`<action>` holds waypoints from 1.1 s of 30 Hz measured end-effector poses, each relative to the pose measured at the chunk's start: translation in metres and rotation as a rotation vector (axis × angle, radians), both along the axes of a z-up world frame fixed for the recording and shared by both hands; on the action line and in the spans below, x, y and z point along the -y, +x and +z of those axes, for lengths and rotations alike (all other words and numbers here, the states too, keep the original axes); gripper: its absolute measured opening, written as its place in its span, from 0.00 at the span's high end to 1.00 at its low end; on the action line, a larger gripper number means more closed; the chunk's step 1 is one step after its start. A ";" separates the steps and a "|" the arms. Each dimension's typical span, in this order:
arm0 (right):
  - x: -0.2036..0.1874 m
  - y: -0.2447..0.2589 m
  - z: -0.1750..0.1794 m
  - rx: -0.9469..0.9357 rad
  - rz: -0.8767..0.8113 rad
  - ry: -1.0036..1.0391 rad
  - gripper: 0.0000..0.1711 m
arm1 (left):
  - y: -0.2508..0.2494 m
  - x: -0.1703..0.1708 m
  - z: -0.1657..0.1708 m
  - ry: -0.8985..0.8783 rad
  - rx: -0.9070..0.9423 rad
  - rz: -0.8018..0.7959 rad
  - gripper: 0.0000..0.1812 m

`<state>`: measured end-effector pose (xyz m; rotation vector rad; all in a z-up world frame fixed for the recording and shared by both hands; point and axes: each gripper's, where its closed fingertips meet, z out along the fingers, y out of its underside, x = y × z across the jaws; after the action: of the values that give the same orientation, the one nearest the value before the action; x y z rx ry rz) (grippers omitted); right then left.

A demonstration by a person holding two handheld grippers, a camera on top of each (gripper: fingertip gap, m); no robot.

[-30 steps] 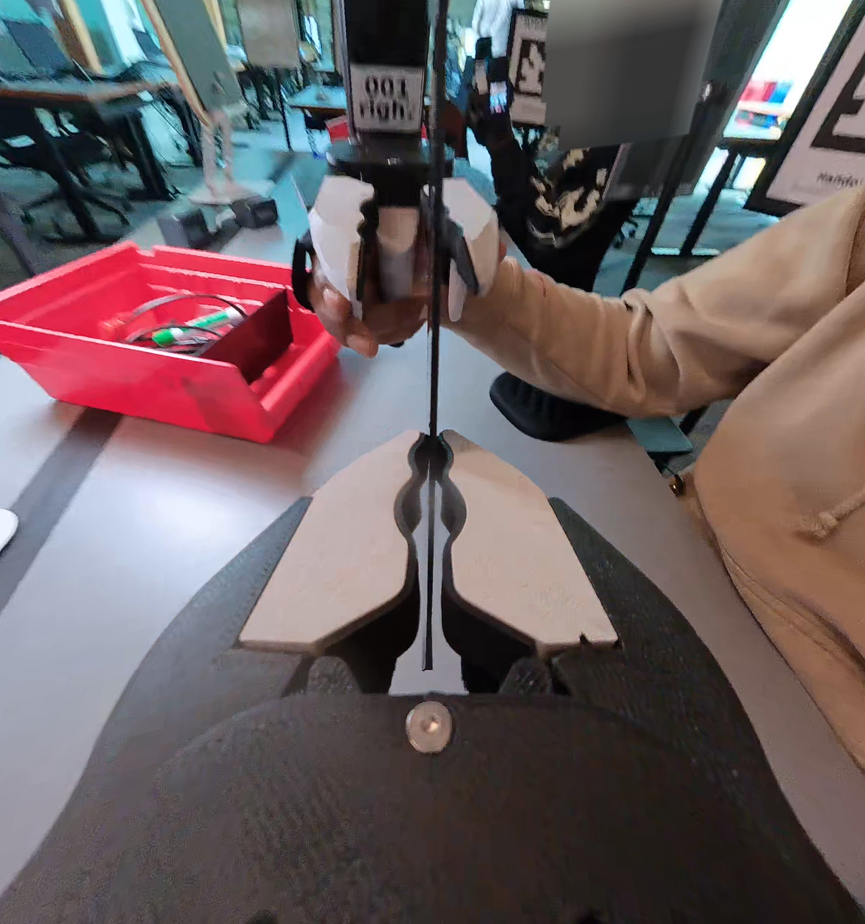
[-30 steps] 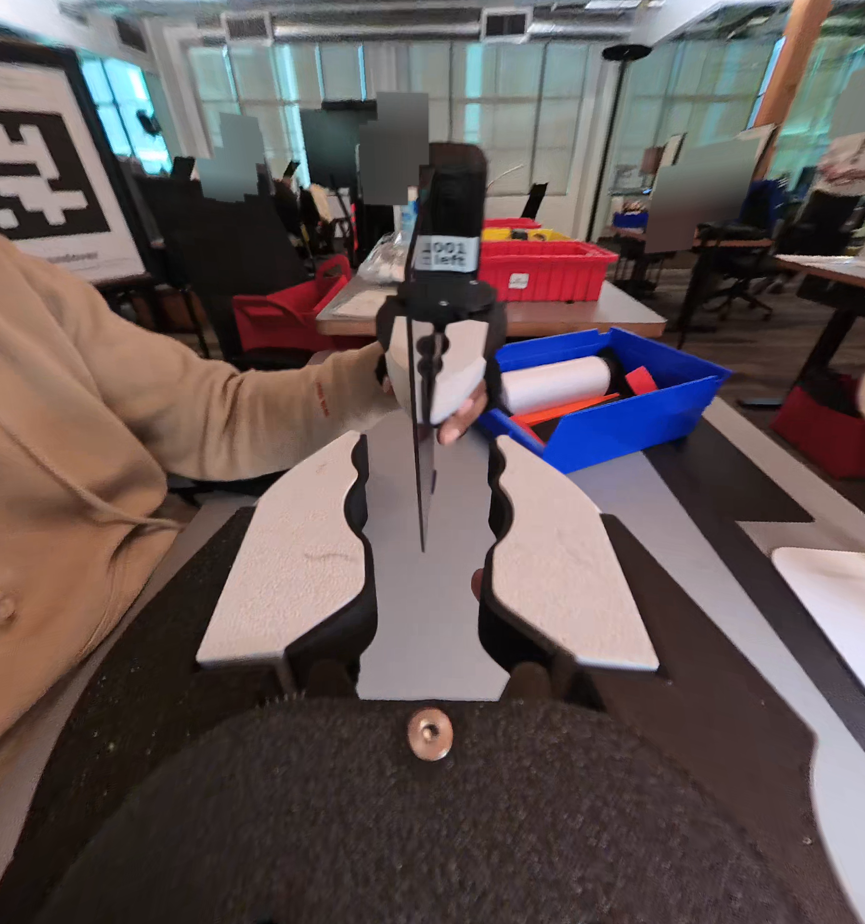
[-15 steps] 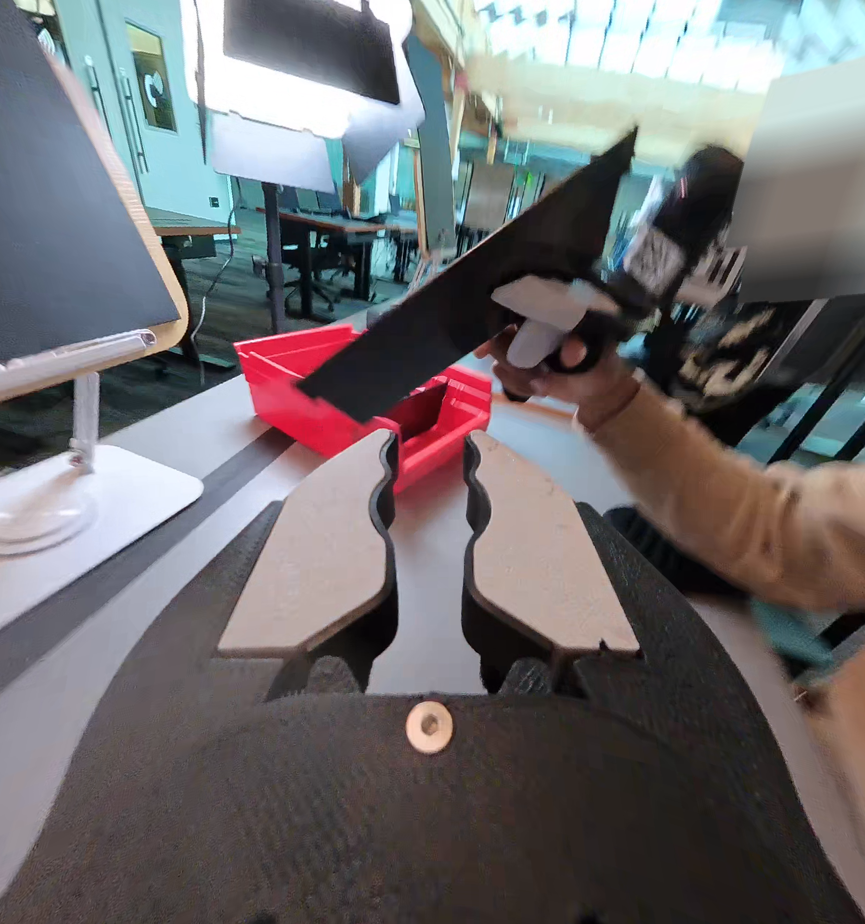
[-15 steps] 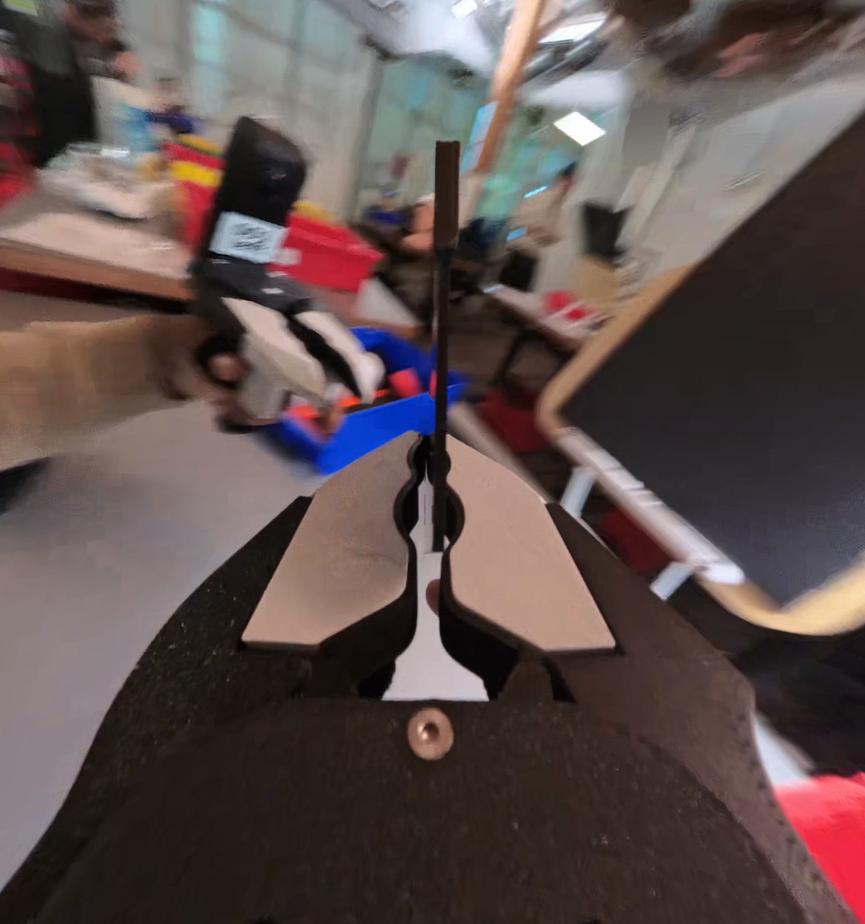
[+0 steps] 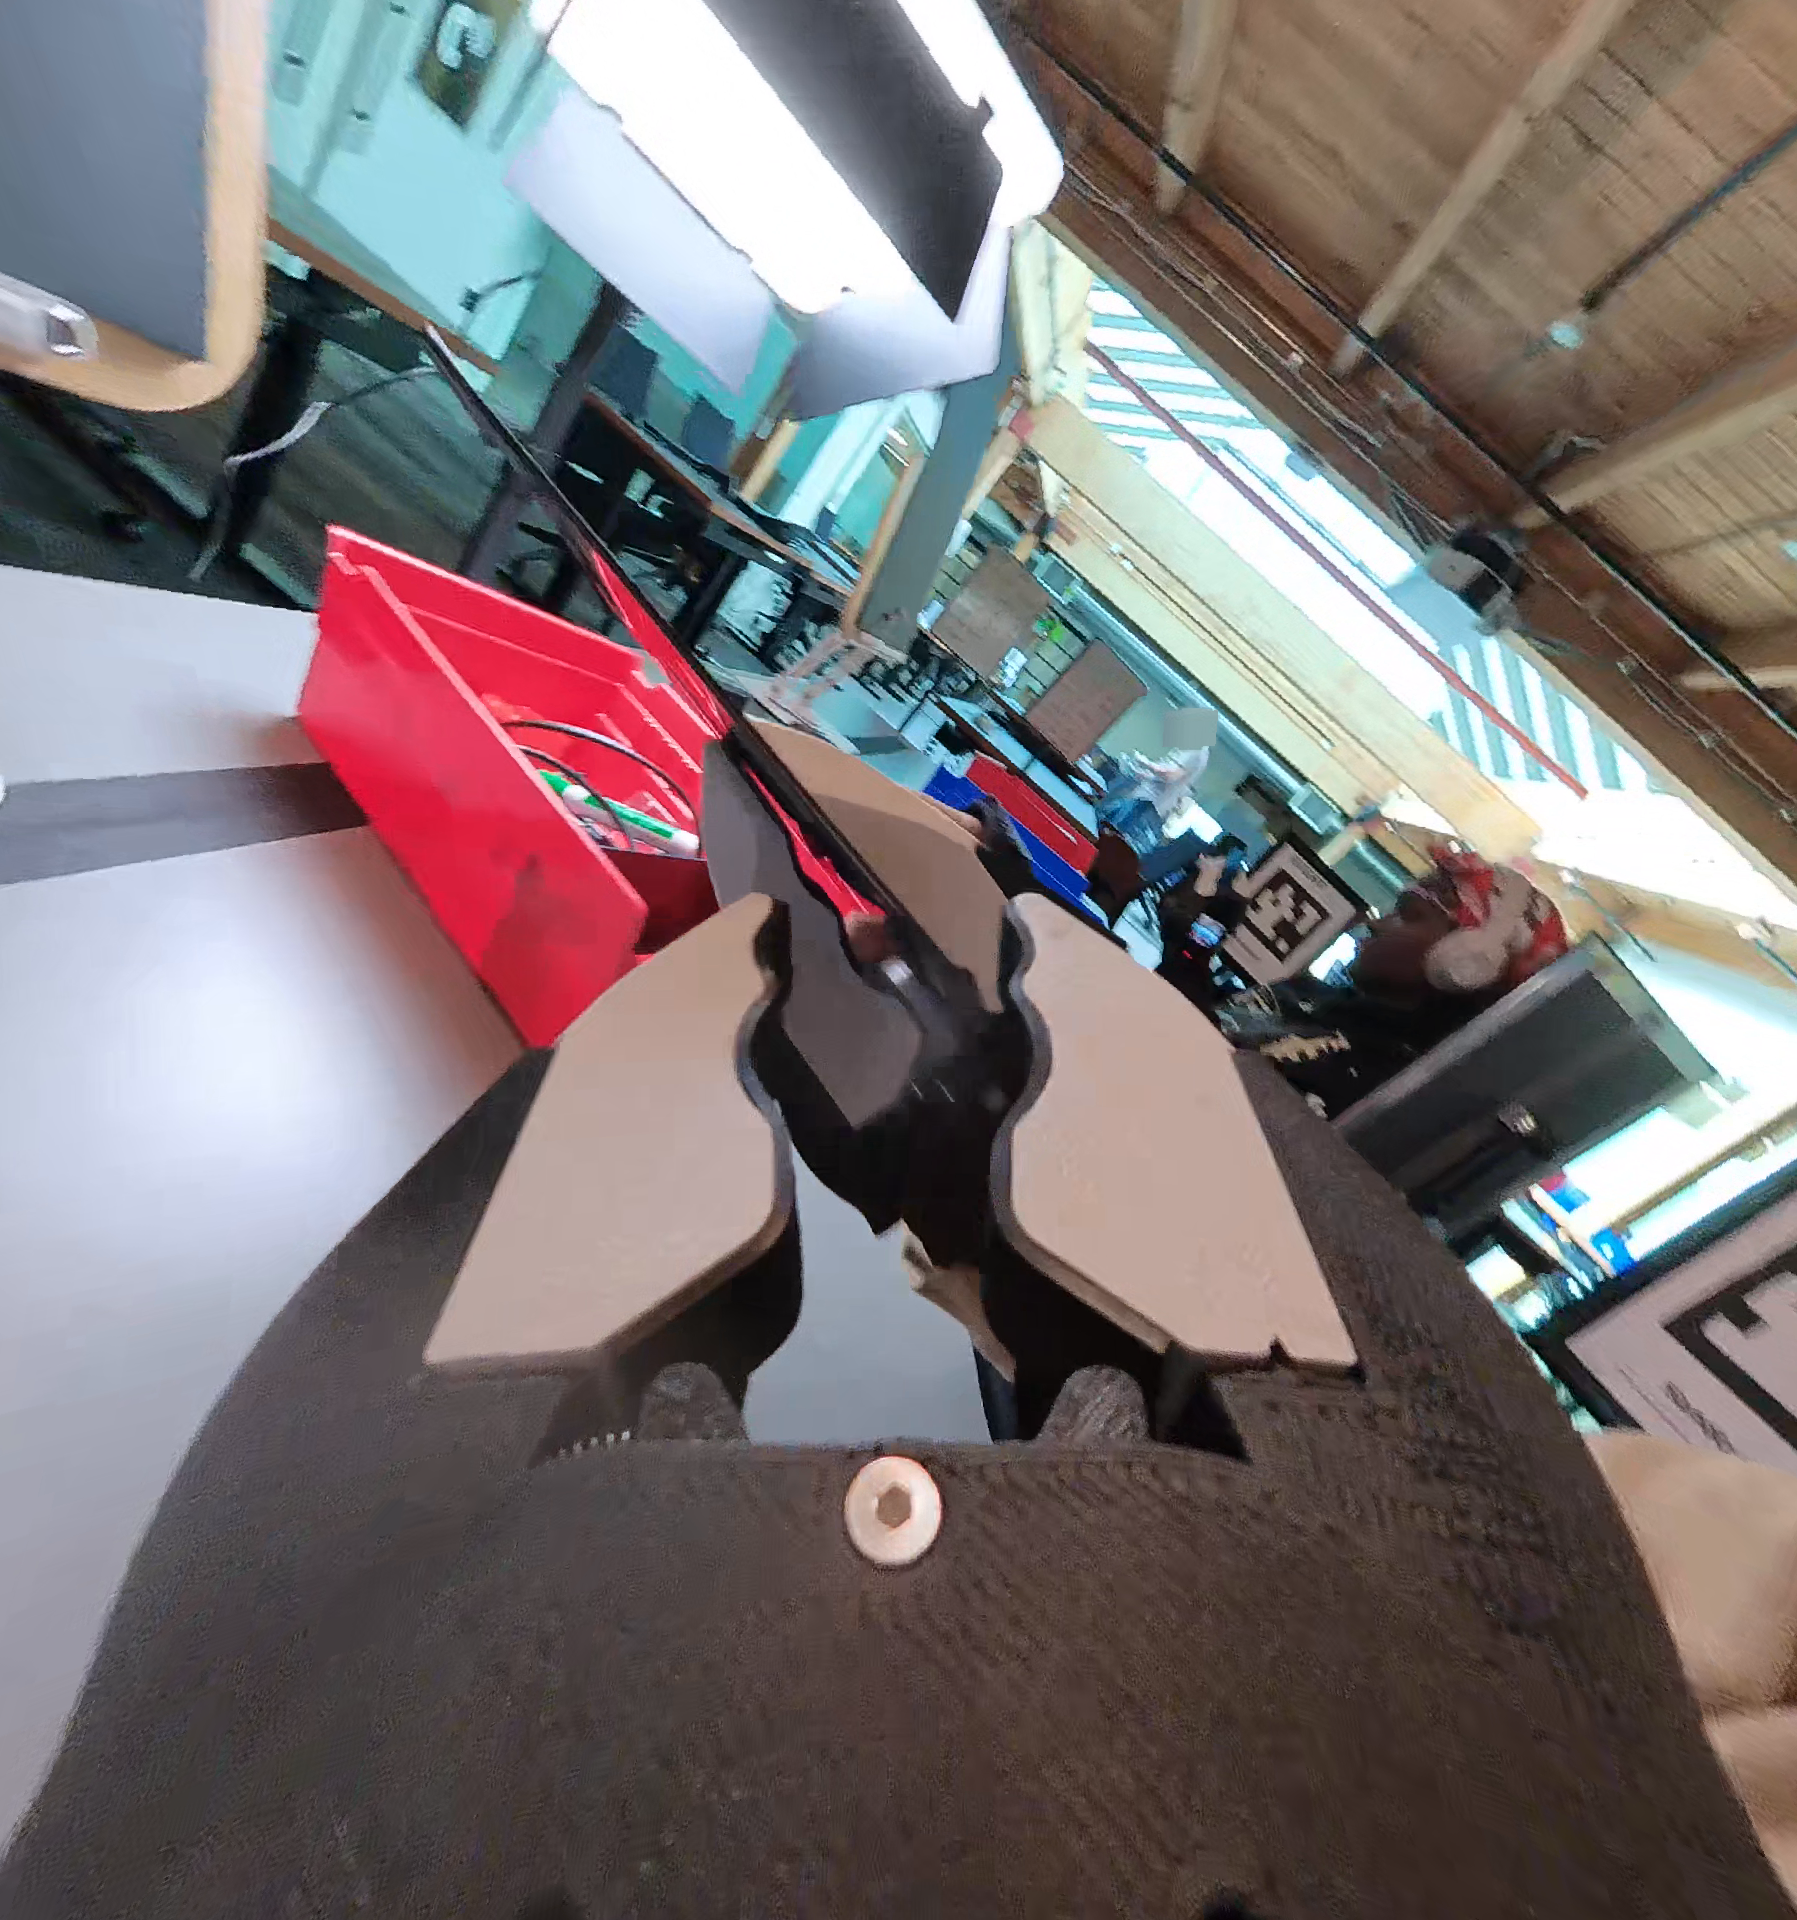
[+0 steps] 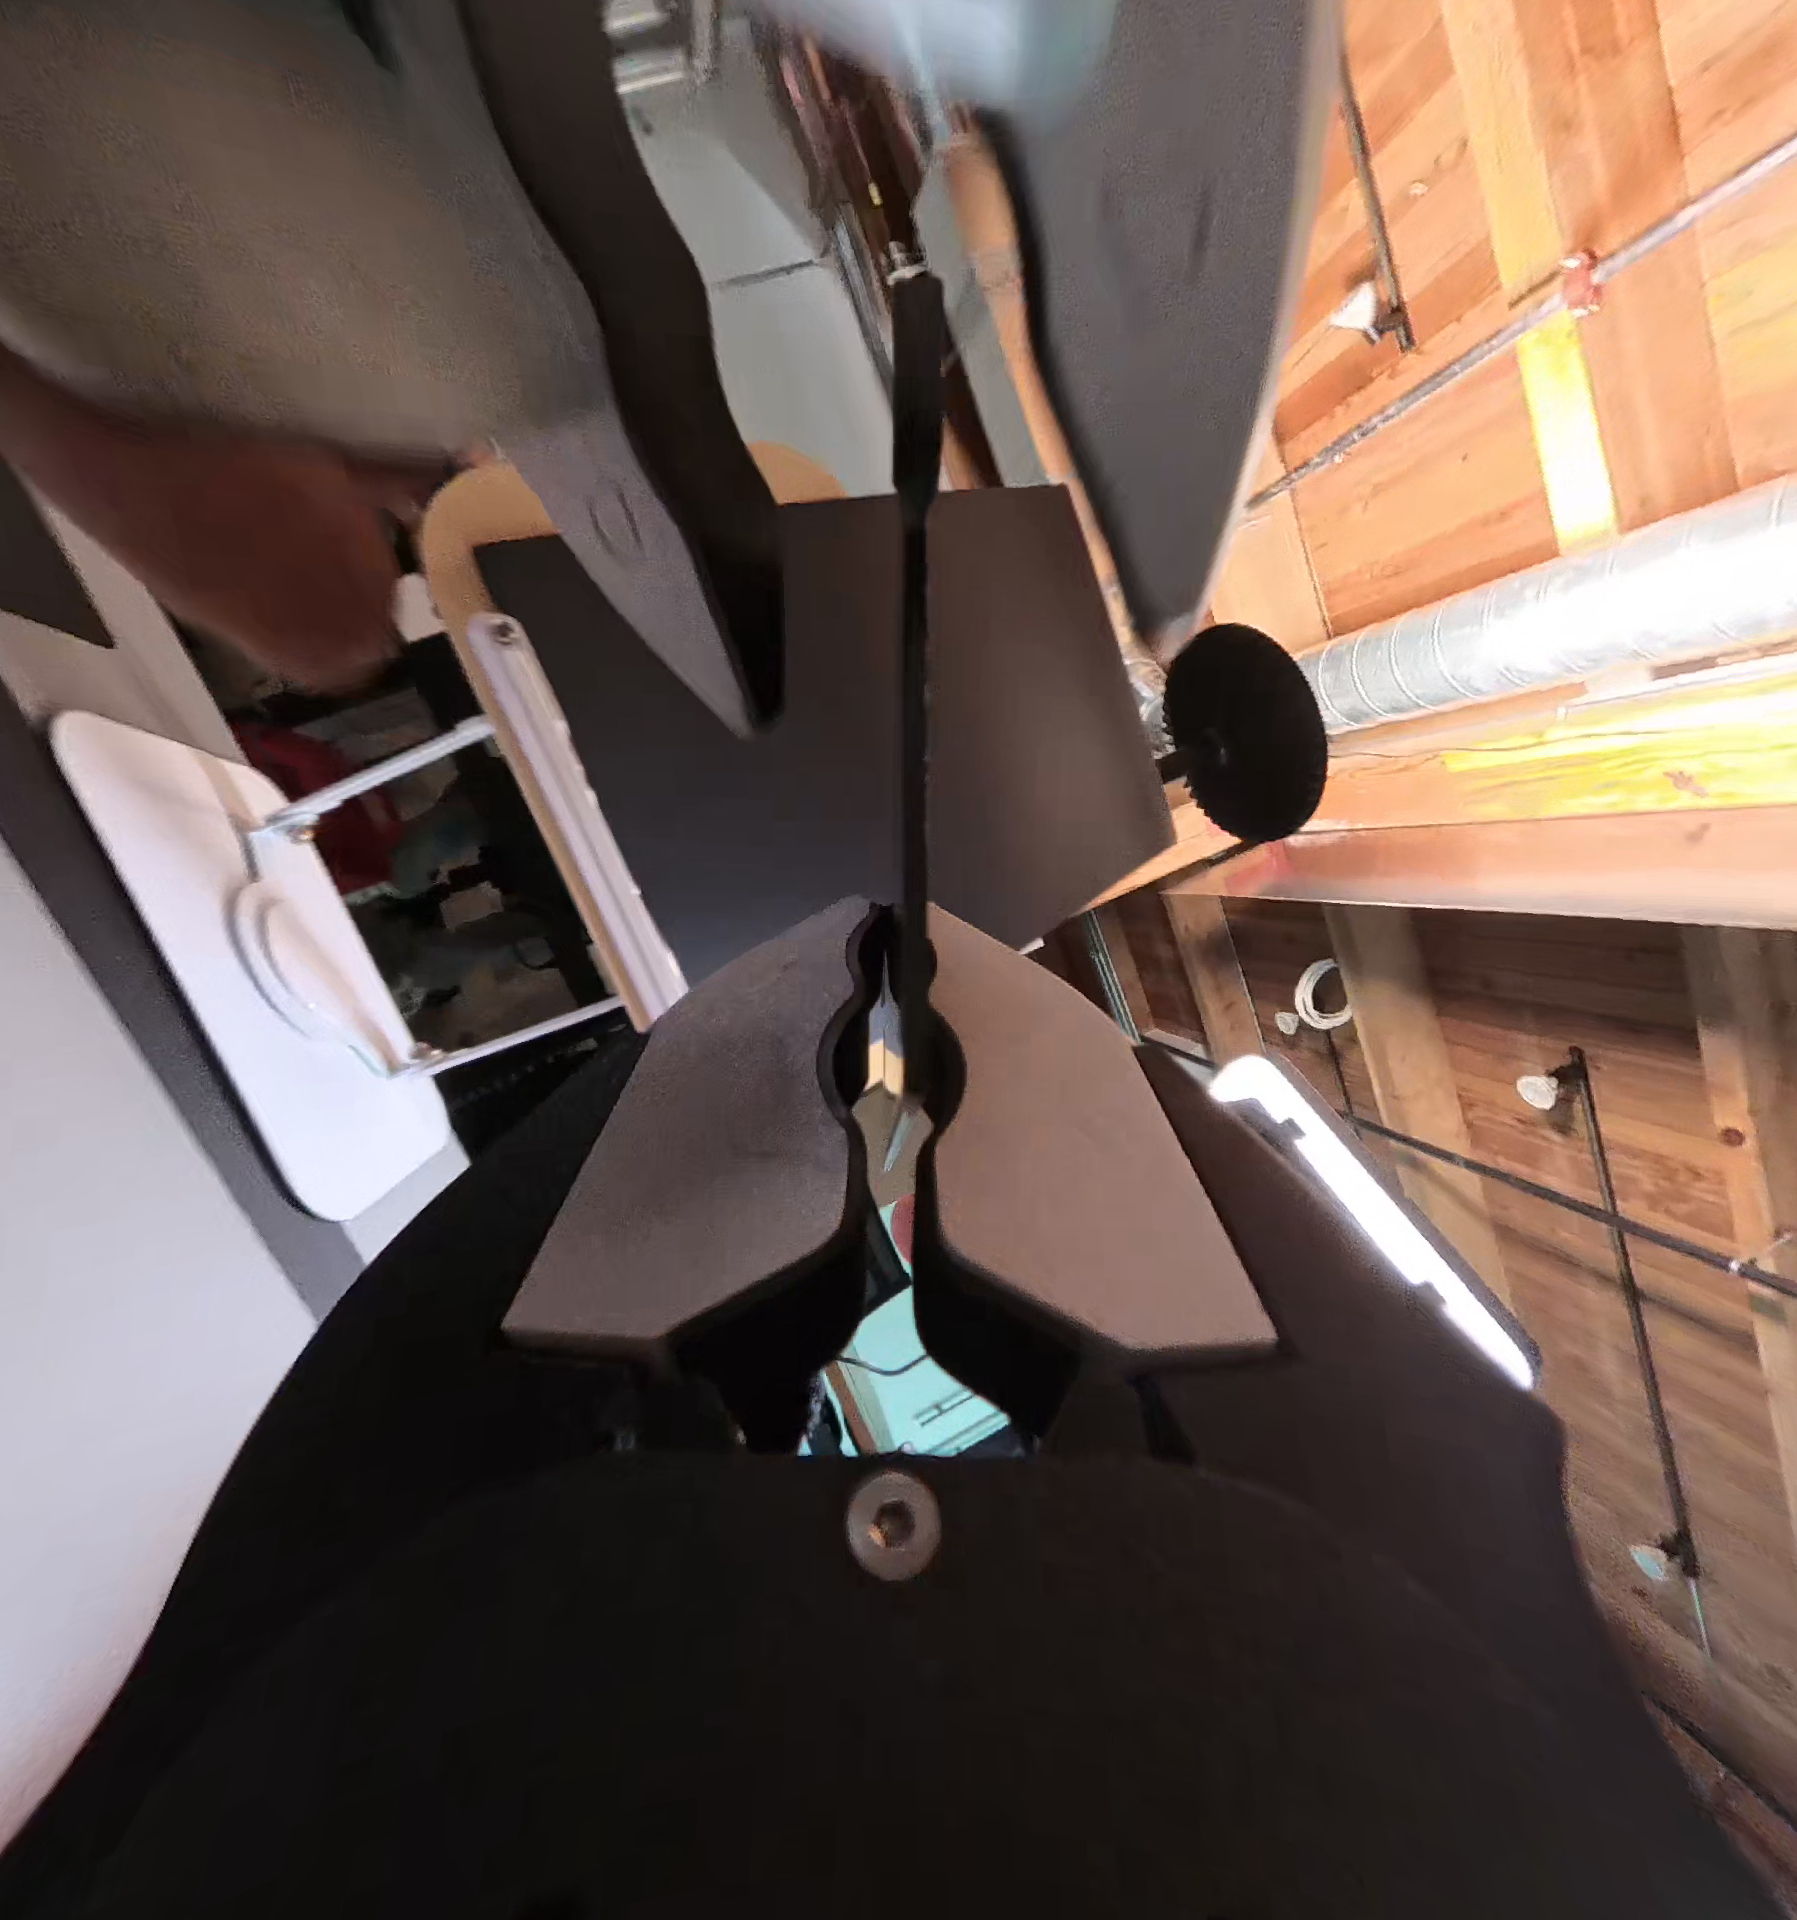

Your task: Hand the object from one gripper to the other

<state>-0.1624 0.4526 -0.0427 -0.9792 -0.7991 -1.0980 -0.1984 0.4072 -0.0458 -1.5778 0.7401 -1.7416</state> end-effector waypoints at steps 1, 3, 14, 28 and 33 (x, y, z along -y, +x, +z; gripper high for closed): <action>-0.002 -0.007 -0.006 0.008 -0.001 -0.022 0.99 | 0.000 -0.005 -0.005 -0.016 0.006 0.021 0.82; -0.007 -0.013 -0.015 0.002 -0.030 -0.059 0.99 | -0.004 -0.014 -0.009 -0.024 0.022 0.044 0.91; 0.026 -0.053 -0.026 -0.143 0.346 -0.636 0.80 | -0.060 -0.053 0.013 0.234 0.022 0.090 0.99; 0.064 0.006 -0.015 -0.814 0.895 -1.050 0.67 | -0.106 -0.008 0.047 0.593 -0.089 -0.065 0.99; 0.067 -0.047 -0.045 -0.706 0.939 -1.204 0.97 | -0.093 0.009 0.047 0.583 -0.050 -0.151 0.98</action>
<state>-0.2090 0.3852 -0.0877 -1.5567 -1.1165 0.6665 -0.2918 0.3982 0.0011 -1.1864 1.2826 -1.4069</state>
